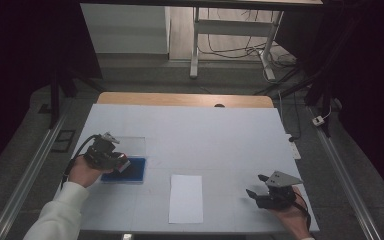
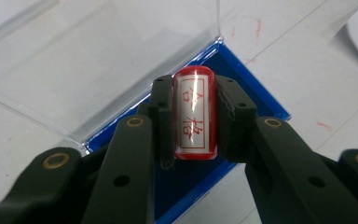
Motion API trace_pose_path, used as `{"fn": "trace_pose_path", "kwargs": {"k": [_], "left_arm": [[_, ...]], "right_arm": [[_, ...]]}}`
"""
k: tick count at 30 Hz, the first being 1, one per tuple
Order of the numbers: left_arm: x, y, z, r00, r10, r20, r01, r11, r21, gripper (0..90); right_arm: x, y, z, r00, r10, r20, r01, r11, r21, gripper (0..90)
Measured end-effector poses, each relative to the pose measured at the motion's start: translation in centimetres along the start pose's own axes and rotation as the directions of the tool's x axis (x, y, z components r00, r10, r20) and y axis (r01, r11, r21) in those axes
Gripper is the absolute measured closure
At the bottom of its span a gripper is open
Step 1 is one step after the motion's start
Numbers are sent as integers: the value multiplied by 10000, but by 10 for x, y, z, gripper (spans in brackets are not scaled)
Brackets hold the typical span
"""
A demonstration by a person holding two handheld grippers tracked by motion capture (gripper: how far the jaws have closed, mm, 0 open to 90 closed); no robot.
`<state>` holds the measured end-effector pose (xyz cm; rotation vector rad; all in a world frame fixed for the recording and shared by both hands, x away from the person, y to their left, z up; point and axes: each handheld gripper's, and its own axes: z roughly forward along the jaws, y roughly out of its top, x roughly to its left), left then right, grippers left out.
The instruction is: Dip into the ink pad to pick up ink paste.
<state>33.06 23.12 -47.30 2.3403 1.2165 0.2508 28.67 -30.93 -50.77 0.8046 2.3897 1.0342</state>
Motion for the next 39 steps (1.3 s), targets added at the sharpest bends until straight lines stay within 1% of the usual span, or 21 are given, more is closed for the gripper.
{"fn": "trace_pose_path", "kwargs": {"k": [5,6,11,14,17,24,26,28,31,33,34,39], "left_arm": [[0,0,9,10000,16,-21,-15,9997,261,700],[-1,-1,9,10000,25,-18,-24,9997,254,700],[0,-2,9,10000,-39,17,39,9997,230,701],[-1,-1,10,10000,-35,-37,36,9997,238,701],[-1,-1,10,10000,-41,-26,42,9995,307,702],[0,1,10,9998,-209,43,207,9987,473,704],[-1,1,12,9999,-166,-21,167,9980,608,705],[-2,1,14,9998,-158,-115,165,9978,642,706],[-3,2,15,9998,-133,-147,142,9975,691,707],[-3,1,15,9998,-155,-160,165,9976,669,708],[-4,1,15,9997,-170,-188,182,9979,629,708],[-5,0,15,9995,-111,-287,129,9981,609,708]], "right_arm": [[0,-1,0,10000,72,-5,-72,10000,4,294],[-1,-1,0,10000,47,-5,-47,10000,14,294],[0,0,0,10000,42,7,-42,10000,33,294],[0,0,0,10000,41,15,-41,10000,24,294],[0,0,0,10000,-1,20,0,10000,30,295],[0,0,0,10000,-7,20,7,10000,80,295],[0,0,-1,10000,-24,23,24,10000,36,295],[0,0,-1,10000,-6,19,6,10000,12,295],[0,0,0,10000,19,26,-19,10000,43,295],[1,0,0,10000,-36,89,35,10000,90,295],[1,0,0,10000,-41,42,41,10000,85,295],[1,0,-2,9999,-60,128,59,10000,65,295]]}}
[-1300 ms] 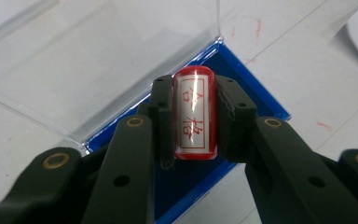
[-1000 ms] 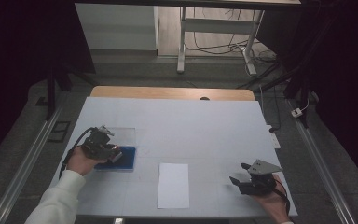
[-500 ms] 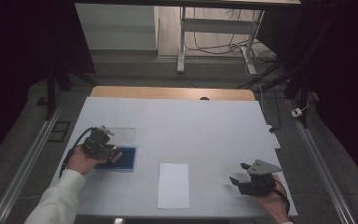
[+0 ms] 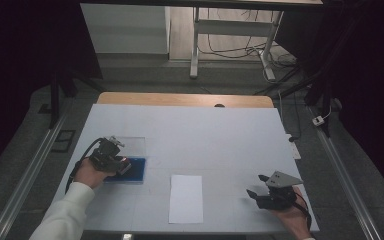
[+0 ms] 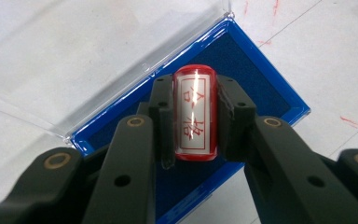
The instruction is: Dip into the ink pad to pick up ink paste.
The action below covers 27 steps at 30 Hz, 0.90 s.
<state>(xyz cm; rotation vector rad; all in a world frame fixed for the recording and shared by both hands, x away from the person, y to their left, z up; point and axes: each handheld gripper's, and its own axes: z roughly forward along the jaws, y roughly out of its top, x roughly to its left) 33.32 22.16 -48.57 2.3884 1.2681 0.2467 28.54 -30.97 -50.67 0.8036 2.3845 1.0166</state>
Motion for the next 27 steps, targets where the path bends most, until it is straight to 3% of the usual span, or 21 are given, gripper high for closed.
{"fn": "trace_pose_path", "kwargs": {"k": [14,23,27], "left_arm": [[0,-2,0,10000,-41,-14,41,9999,-124,708],[3,-4,1,9996,-197,207,202,9995,-225,707],[1,-3,1,9999,-137,65,138,9997,-211,708]], "right_arm": [[1,0,0,10000,23,-58,-23,10000,-13,295],[1,0,1,10000,12,-59,-12,10000,31,295],[2,0,1,9999,42,-104,-42,10000,-52,295]]}}
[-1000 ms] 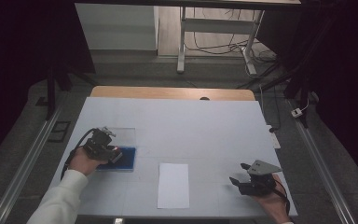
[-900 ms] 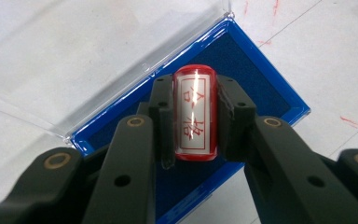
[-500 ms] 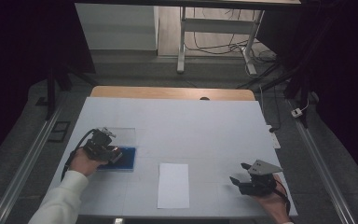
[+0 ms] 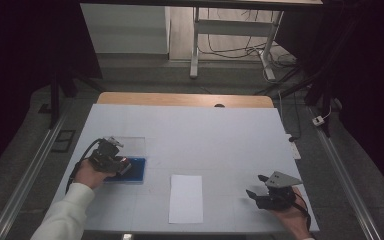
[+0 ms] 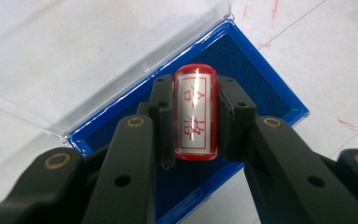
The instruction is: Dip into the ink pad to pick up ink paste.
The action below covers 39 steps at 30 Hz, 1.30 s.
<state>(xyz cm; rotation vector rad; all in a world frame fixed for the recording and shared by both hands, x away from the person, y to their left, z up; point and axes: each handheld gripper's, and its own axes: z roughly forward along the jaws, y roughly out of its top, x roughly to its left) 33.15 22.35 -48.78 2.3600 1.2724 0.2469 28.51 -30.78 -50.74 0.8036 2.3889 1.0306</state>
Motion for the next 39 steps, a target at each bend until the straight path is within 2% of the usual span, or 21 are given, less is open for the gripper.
{"fn": "trace_pose_path", "kwargs": {"k": [12,18,22,25,32,39], "left_arm": [[-2,0,0,9999,33,-107,-33,10000,16,706],[-1,0,-1,10000,36,-33,-37,10000,-83,706],[4,-4,-9,9999,-13,113,19,9983,-581,703],[6,-5,-21,9992,-182,367,224,9929,-1170,702],[0,-1,-48,9988,77,494,15,9829,-1842,701],[-4,-3,-58,9978,62,657,94,9720,-2346,701]], "right_arm": [[-1,1,-2,10000,-66,31,66,10000,-28,295],[-1,1,-2,10000,-58,35,58,10000,-35,295],[0,2,-3,10000,-39,42,39,10000,-64,295],[-1,1,-3,10000,3,65,-2,10000,-83,296],[-2,0,-2,10000,61,42,-61,9999,-80,296],[-1,0,-2,10000,19,46,-18,10000,-83,296]]}}
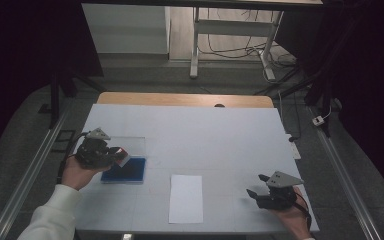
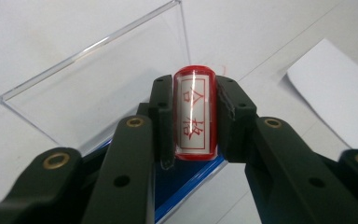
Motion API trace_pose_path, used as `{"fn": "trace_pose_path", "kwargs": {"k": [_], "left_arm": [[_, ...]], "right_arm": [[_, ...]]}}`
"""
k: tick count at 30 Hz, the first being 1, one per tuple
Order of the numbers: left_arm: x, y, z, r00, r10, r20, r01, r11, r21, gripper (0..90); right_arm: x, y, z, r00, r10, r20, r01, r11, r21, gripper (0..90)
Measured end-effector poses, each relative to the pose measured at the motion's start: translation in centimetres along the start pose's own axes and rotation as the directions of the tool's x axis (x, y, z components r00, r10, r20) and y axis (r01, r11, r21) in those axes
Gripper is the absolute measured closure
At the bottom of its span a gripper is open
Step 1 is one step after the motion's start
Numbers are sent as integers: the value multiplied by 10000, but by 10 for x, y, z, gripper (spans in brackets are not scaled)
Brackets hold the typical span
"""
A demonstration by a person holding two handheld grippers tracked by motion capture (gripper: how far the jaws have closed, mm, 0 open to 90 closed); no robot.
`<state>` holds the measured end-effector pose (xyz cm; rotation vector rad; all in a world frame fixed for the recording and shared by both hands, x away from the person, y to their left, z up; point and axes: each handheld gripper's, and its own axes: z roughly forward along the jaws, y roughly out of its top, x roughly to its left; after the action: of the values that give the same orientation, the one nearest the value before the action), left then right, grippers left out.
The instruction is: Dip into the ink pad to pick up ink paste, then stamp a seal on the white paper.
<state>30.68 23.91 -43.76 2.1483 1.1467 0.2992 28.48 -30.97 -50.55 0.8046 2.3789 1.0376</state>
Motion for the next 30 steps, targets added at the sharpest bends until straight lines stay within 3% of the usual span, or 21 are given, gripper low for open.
{"fn": "trace_pose_path", "kwargs": {"k": [12,30], "left_arm": [[-20,5,-7,9983,493,312,-477,9975,-520,700],[-47,13,8,9895,1098,936,-1061,9934,-437,700]], "right_arm": [[1,1,-1,10000,-29,28,29,10000,-68,298],[2,1,0,9999,-104,59,104,9999,14,298]]}}
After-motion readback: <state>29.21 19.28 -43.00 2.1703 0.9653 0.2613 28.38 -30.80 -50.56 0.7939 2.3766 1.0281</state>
